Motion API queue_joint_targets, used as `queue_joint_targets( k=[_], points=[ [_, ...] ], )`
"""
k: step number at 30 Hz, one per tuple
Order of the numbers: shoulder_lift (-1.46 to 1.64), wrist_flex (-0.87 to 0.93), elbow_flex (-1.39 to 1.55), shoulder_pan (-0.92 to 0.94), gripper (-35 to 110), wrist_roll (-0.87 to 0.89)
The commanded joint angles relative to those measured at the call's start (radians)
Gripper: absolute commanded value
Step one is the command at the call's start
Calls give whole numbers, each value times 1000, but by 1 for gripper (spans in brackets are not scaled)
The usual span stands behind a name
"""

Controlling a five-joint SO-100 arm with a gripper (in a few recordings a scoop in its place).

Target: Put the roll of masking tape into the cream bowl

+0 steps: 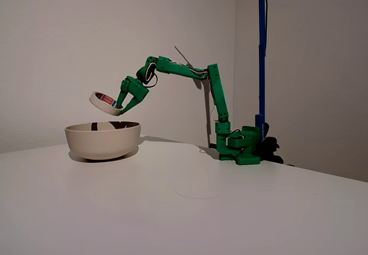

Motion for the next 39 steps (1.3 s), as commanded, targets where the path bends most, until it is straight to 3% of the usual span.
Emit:
queue_joint_targets(
  k=[1, 19, 22, 24, 35, 36, 38, 39],
  points=[
    [-9, -15, -129, 40, -8, 12],
    [-261, -43, -227, 57, -8, 9],
    [-255, -41, -227, 63, 15, 23],
    [-252, -43, -227, 64, 21, 26],
    [-238, -44, -233, 74, 14, 64],
    [-238, -48, -233, 75, 12, 67],
    [-236, -51, -235, 78, -8, 77],
    [-235, -51, -235, 78, -8, 80]
  ],
)
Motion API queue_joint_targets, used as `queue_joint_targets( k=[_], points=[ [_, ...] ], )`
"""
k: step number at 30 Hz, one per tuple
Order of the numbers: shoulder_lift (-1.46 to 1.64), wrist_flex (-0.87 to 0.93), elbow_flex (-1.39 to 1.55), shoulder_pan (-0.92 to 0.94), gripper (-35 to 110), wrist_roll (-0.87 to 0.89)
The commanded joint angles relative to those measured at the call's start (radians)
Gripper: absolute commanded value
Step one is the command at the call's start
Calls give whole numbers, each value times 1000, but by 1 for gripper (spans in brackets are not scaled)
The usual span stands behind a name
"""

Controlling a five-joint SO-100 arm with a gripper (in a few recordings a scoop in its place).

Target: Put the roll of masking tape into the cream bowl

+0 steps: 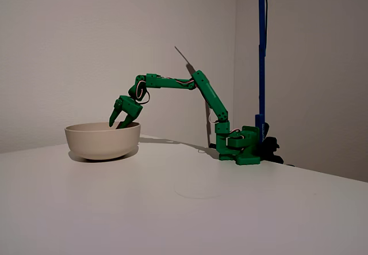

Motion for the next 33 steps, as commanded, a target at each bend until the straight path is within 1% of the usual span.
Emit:
queue_joint_targets(
  k=[1, 13, 18, 26, 33],
  points=[
    [78, -8, -77, 17, -8, 21],
    [193, 81, -129, -25, -8, 63],
    [305, 183, -129, -89, -8, 75],
    [560, 407, -106, -259, -8, 64],
    [942, 469, 109, -494, -8, 21]
  ],
)
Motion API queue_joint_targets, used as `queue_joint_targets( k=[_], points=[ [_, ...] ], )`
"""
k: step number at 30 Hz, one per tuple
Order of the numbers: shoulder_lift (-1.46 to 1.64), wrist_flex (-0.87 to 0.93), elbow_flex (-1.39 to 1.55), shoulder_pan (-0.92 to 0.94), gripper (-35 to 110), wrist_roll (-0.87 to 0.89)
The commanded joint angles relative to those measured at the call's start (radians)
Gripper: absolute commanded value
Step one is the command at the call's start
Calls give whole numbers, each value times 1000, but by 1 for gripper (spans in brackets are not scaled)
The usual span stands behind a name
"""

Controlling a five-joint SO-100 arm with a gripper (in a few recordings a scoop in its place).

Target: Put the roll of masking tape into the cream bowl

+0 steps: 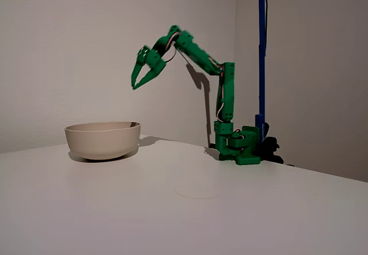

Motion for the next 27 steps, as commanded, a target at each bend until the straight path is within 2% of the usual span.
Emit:
queue_joint_targets(
  k=[1, 6, 14, 27],
  points=[
    [327, 41, 89, -129, -8, -15],
    [515, 89, 253, -278, -8, -37],
    [845, 15, 673, -451, -8, -89],
    [1161, -43, 1147, -575, -8, -87]
  ],
)
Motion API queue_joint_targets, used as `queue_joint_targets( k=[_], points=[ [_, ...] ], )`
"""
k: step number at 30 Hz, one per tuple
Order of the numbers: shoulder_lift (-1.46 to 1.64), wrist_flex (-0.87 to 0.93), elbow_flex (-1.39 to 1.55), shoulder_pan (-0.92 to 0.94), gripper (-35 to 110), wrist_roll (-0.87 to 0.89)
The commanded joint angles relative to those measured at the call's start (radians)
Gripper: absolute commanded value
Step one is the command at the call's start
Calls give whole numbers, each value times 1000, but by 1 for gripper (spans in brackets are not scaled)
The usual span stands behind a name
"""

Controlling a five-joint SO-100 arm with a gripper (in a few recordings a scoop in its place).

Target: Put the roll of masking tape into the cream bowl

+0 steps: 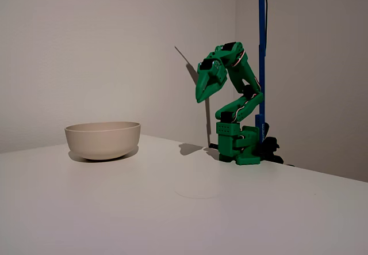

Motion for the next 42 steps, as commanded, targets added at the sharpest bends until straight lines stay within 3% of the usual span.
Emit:
queue_joint_targets(
  k=[1, 27, 42],
  points=[
    [94, -18, 92, -18, -8, 12],
    [489, -84, 650, -54, -8, -17],
    [488, -101, 767, -5, -8, -35]
  ],
)
